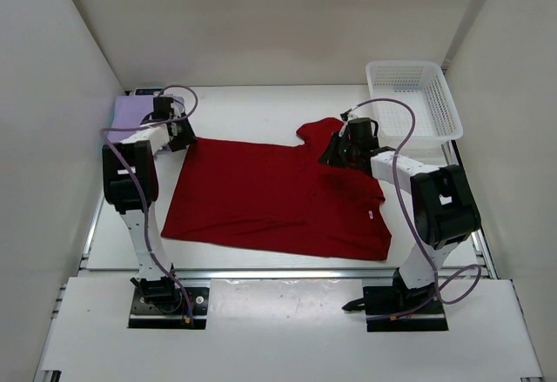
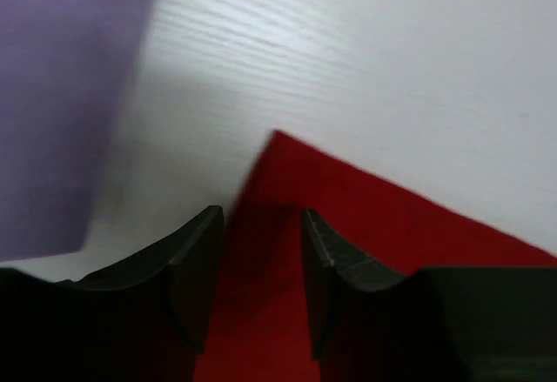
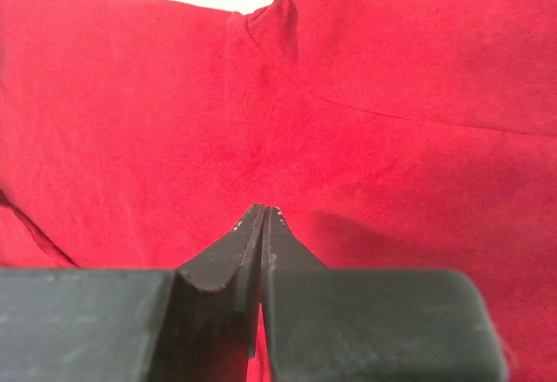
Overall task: Fold and stack the t-shirts
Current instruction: Grap the side of the flattened tshirt furthest away from the robot with both arms
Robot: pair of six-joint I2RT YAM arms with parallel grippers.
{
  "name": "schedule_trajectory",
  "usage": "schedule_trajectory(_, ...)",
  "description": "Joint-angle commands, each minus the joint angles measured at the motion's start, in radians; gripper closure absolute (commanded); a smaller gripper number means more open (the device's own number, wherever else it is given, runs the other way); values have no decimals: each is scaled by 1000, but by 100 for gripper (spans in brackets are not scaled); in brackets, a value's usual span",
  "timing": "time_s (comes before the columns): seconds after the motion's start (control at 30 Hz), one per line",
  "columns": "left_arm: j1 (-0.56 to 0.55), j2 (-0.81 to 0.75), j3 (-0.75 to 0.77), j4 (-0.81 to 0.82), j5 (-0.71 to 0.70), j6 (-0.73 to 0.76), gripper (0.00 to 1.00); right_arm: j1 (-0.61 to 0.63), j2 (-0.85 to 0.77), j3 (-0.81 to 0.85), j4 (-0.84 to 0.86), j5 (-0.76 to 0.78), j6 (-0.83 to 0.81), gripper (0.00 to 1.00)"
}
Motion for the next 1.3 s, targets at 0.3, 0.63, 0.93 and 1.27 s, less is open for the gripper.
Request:
schedule_trajectory(0.3, -32, 62, 168, -61, -140, 51, 40, 38, -29, -14, 110, -34, -1, 100)
schedule_trajectory(0.63, -83, 148, 312, -208, -191, 61, 46, 24, -84, -41, 138, -53, 15, 100)
schedule_trajectory(0.93, -84, 145, 297, -208, -205, 39, 83, -46, -126, -41, 165, -71, 28, 98)
schedule_trajectory(1.27, -52, 11, 107, -69, -162, -2, 100, -137, 209, 424, -126, 186, -178, 73)
